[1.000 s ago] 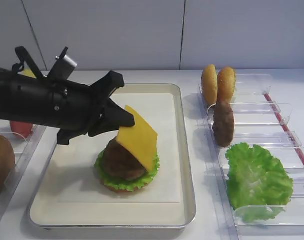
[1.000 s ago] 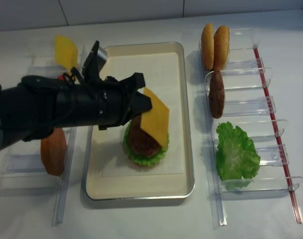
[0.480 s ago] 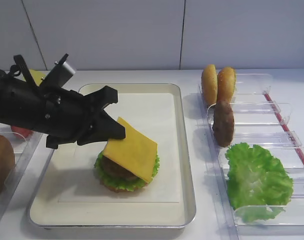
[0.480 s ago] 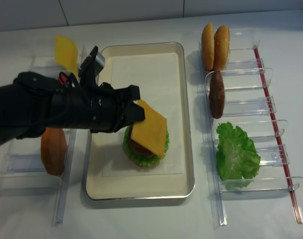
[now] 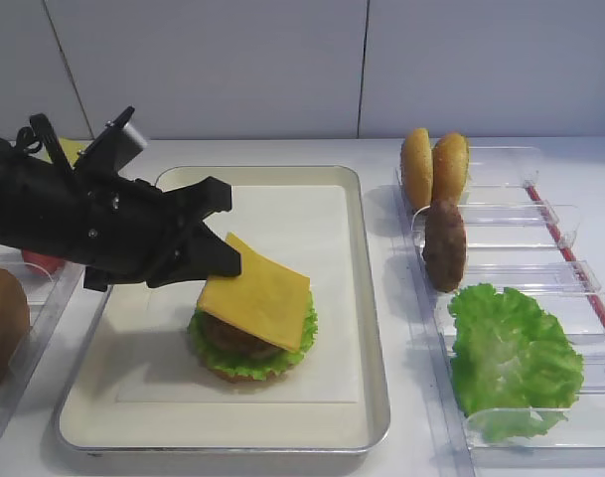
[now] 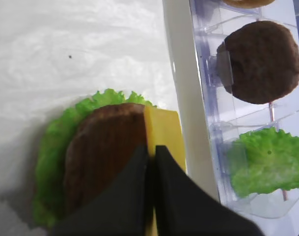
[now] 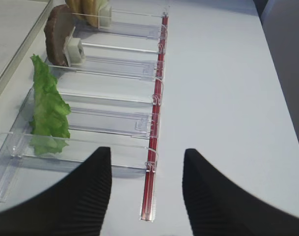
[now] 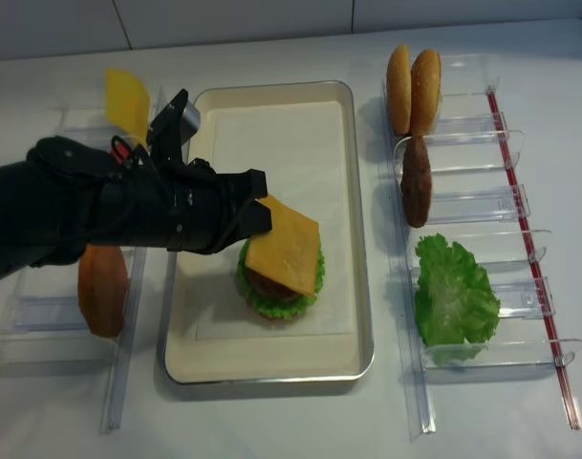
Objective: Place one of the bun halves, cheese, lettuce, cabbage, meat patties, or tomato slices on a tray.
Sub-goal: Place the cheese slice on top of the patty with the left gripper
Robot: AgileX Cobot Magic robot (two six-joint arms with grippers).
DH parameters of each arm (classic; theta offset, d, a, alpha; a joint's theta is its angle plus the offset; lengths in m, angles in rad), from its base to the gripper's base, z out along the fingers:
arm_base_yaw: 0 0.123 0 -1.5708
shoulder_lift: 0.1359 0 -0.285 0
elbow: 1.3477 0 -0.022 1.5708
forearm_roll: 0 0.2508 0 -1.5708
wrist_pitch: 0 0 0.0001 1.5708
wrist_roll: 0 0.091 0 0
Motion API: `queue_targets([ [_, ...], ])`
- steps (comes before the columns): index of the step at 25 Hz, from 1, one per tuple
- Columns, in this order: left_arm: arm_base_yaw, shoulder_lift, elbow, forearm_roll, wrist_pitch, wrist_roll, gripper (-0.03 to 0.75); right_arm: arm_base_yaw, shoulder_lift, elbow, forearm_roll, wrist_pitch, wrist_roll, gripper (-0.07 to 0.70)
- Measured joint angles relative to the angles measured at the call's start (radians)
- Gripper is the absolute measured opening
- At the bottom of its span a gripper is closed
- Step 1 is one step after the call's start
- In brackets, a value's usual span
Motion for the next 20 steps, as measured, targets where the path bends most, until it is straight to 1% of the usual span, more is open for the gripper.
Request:
queue_targets([
  [8,0.000,0.000,0.000,0.063,-0.017,0.000,-0.022,0.000,0.000,0.000,0.000,0.000,0.002,0.368],
  [15,0.000,0.000,0.000,0.078,-0.021,0.000,-0.022,0.000,0.000,0.000,0.000,0.000,0.002,0.368],
  [20,0.000,0.000,0.000,0.084,-0.028,0.023,-0.022,0.000,0.000,0.000,0.000,0.000,0.002,0.368],
])
